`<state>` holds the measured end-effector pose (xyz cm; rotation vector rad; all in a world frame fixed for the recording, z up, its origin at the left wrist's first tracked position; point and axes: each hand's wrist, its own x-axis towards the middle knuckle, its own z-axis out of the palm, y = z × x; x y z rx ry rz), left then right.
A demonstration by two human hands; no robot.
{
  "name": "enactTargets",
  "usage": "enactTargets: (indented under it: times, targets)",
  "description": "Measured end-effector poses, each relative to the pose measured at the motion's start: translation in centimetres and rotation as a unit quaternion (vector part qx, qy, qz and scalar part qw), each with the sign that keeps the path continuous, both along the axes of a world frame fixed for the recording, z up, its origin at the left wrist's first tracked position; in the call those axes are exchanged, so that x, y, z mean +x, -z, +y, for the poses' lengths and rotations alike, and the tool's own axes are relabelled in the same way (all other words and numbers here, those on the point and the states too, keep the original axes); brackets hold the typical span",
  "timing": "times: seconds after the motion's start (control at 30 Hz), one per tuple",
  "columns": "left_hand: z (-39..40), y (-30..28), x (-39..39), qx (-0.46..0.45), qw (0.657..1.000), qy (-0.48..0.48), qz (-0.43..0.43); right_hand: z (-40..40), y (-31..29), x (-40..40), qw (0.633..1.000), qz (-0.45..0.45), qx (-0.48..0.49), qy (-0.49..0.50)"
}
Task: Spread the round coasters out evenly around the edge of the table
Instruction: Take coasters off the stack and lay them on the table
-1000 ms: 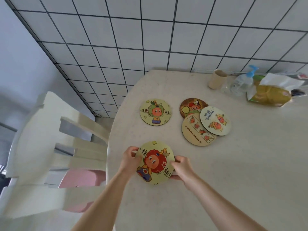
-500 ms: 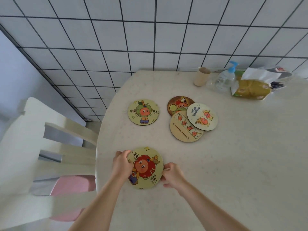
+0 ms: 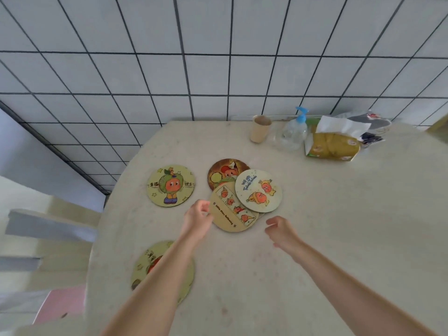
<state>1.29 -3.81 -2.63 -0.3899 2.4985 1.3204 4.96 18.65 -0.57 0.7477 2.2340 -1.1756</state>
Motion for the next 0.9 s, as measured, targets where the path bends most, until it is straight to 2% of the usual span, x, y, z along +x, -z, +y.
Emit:
enactTargets:
  times: [0.13, 0.23, 0.43, 0.5, 0.57, 0.63, 0.73, 0.9]
  targets:
    - [6.1, -0.1, -3.2, 0.003, 1.000, -0.011, 0.019, 4.7, -0.1, -5.3, 0.998, 0.038, 0.041, 0.002]
    - [9.9, 0.3, -5.7, -0.030, 0.998, -0.038, 0.029, 7.7, 0.5, -9.4, 0.998, 0.041, 0.045, -0.001]
    - [12.8, 1.8, -7.8, -0.012, 0.992, -0.122, -0.026, 8.8, 1.7, -13.6, 0.999, 0.029, 0.019, -0.008]
    - [12.6, 2.3, -7.6, -0.048, 0.988, -0.144, -0.024, 8.5, 2.0, -14.2, 1.000, 0.018, 0.006, -0.011]
    - [12.1, 2.6, -7.2, -0.115, 0.983, -0.140, -0.026, 8.3, 2.1, -14.5, 1.000, 0.011, 0.005, -0.014]
    - [11.6, 2.5, -7.1, -0.140, 0.981, -0.126, -0.038, 8.1, 2.1, -14.8, 1.000, 0.007, 0.008, -0.013]
    - [11.6, 1.9, -7.3, -0.110, 0.987, -0.106, -0.040, 7.8, 2.0, -15.0, 1.000, -0.001, 0.005, -0.010]
    - [12.3, 1.0, -7.8, -0.019, 0.991, -0.125, -0.045, 7.2, 2.5, -14.8, 1.000, -0.003, -0.003, 0.024]
